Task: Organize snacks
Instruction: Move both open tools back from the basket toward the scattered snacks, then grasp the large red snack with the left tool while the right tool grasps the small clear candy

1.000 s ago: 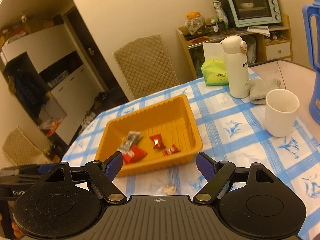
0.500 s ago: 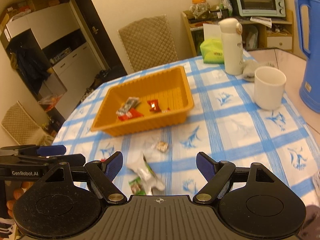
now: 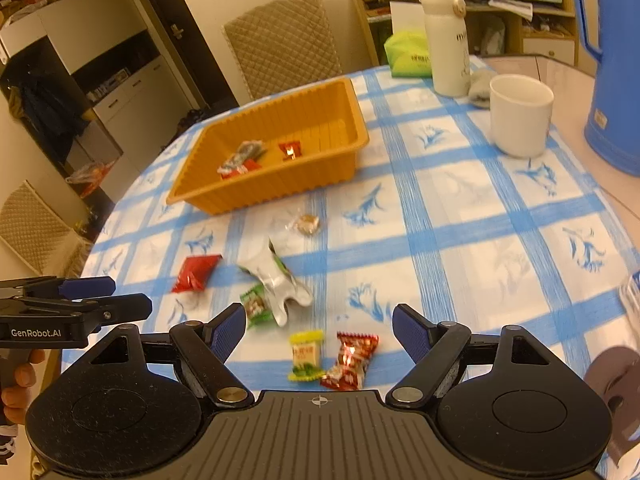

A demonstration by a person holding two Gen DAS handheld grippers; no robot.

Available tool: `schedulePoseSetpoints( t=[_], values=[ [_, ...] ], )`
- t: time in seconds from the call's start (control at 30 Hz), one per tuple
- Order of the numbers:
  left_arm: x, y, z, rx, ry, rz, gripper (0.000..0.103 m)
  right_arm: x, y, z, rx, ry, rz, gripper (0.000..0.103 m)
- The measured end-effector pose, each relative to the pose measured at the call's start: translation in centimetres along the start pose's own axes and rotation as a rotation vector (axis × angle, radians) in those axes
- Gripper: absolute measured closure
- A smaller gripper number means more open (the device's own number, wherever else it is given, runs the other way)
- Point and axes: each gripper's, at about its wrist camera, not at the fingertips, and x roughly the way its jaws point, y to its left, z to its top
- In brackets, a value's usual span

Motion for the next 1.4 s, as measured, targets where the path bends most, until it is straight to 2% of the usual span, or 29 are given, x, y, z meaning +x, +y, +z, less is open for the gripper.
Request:
schedulePoseSetpoints(
  t=[0.33,0.63,0.9,1.07,1.4],
  values=[
    [1.3,0.3,-0.9,0.003,0.034,0.026,0.021,1.5,-0.6,-1.3,0.006,0.056,-0.018,0.023],
    [2.5,1.0,-1.2,0.000,0.047,0.053,0.022,3.0,0.1,-1.5,-0.008,0.067,-0.011,0.023],
    [4.3,1.6,-0.4,0.007,0.039,0.077,0.031,4.2,0.9,-0.7,-0.034,0.047,-0.011,0.023],
    [5.6,2.1,0.5,0.007,0.039,0.093,0.032,5.2,1.0,0.3,-0.053,0.032,-0.020,0.023],
    [8.5,3.3,1.8,-0.001,0.057,0.118,0.040,6.8,0.9,2.0,-0.077,0.018,-0.020,0.023]
  ],
)
